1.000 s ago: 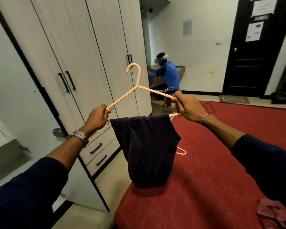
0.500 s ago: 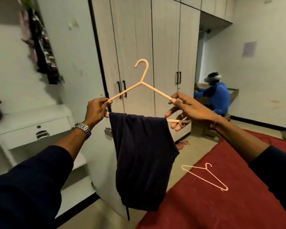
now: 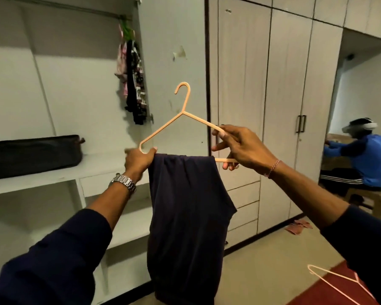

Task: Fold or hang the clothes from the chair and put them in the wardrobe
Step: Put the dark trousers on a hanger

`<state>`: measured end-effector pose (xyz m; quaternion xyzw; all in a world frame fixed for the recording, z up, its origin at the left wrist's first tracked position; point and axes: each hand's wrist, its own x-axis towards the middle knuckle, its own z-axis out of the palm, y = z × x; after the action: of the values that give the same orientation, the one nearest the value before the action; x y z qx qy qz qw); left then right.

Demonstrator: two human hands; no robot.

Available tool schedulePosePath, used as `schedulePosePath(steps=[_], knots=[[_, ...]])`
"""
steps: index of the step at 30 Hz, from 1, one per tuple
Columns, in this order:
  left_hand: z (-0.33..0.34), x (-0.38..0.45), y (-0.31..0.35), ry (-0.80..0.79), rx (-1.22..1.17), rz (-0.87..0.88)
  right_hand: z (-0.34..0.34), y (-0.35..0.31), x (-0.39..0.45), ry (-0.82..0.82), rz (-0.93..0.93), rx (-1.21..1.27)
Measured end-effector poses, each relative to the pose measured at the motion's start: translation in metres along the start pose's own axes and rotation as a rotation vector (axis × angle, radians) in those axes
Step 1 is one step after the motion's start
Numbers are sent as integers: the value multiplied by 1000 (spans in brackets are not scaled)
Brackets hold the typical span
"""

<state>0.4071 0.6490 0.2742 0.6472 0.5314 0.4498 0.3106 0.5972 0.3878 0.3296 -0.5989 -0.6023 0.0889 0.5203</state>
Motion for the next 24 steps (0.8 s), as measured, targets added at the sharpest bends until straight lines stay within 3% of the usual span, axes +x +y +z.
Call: schedulePosePath(steps=[2,4,8,19,24], knots=[[-9,19,-6,-250,-321,-210,25,-7,29,-63,0,37],[-21,39,-10,-344,-523,-236,46,-12,54,-184,18,67],[-43,95,-17,-260,-567,-148,79,-20,96,-323,76,127],[-66,220,-18,-6,-700,-154,155,-25,202,-107,10,34],[-61,265,-35,45,-634,-140,179,-18,247,-14,-91,-158]])
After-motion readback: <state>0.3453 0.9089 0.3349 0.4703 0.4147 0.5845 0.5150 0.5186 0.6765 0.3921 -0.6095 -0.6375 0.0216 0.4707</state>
